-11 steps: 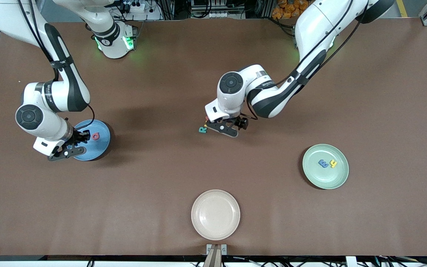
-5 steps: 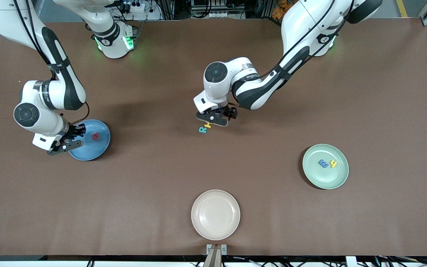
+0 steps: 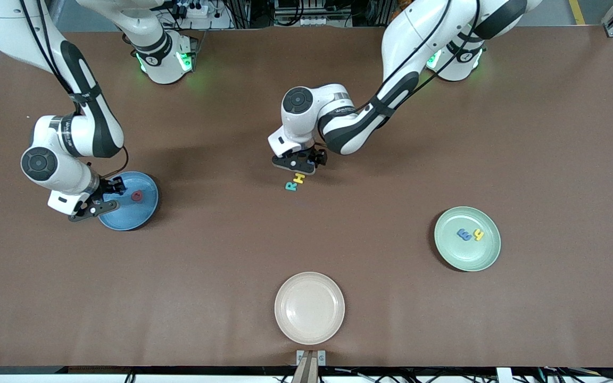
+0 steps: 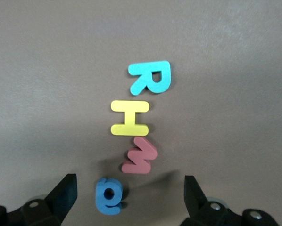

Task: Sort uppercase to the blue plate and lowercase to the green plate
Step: 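Open the right gripper and withdraw while the left gripper lowers to W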

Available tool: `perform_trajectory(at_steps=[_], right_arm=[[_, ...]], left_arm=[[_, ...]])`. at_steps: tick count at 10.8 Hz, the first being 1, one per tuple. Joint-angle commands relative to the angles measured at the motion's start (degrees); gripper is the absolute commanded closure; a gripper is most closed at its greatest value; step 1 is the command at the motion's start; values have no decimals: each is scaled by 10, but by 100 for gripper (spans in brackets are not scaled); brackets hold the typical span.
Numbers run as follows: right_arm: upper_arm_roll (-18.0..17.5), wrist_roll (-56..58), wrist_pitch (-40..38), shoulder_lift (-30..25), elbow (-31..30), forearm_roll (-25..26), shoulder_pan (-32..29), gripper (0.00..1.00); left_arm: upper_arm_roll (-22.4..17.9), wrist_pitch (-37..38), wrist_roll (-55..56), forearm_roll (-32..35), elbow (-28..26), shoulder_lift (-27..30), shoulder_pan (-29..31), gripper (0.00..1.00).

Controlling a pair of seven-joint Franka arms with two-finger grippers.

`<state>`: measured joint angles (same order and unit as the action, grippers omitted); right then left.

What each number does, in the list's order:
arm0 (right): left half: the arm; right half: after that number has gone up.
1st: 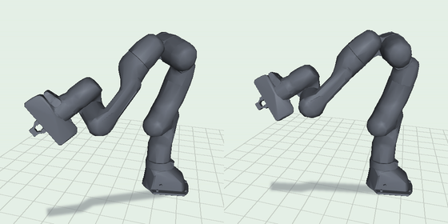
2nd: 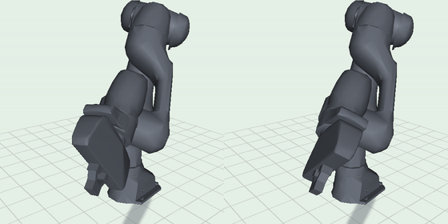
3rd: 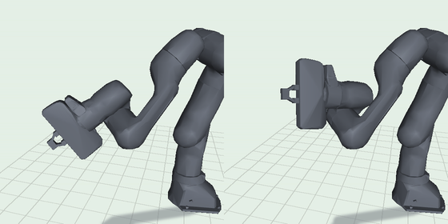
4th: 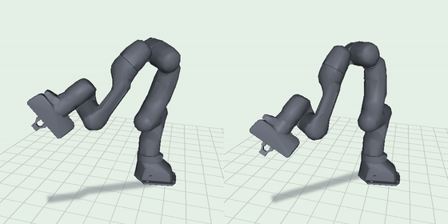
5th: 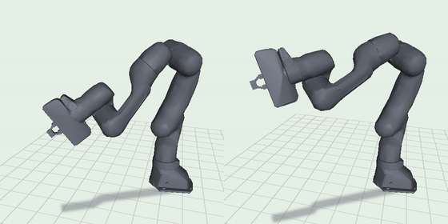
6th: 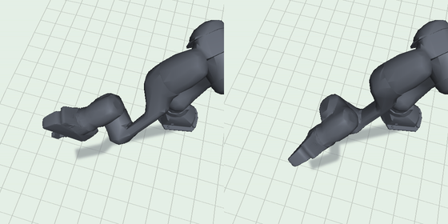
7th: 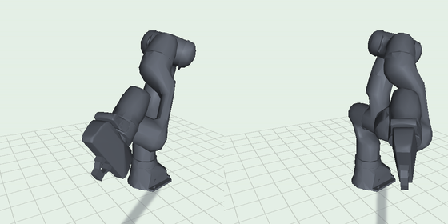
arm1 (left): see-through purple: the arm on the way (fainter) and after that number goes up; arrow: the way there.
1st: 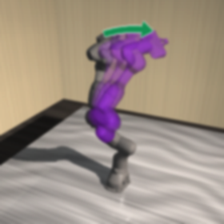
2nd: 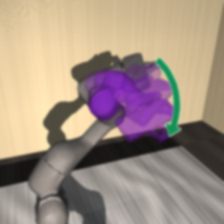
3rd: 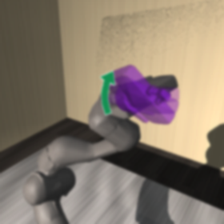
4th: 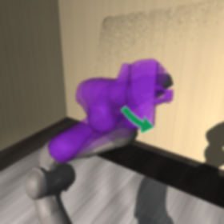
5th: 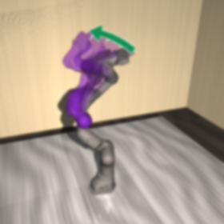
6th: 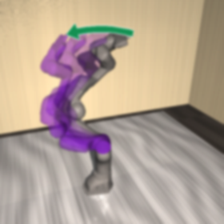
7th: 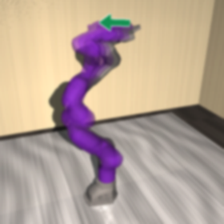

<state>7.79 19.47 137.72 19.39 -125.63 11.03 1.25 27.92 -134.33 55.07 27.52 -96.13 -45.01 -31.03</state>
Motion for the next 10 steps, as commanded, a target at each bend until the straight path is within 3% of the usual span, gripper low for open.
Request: perform_trajectory(at_steps=[1,5,8,10], right_arm=[[-1,7,-1,-7,1,-15,-1,22],[-1,3,-88,-33,47,-17,4,21],[-2,-19,-227,-82,115,-24,23,20],[-5,-20,-306,-86,175,-24,24,18]], left_arm=[[-14,-2,14,4,12,-1,-15,0],[-14,-2,8,10,12,-1,-10,0],[-14,-2,7,9,12,-3,-11,0],[-14,-2,6,8,12,-6,-11,0]])
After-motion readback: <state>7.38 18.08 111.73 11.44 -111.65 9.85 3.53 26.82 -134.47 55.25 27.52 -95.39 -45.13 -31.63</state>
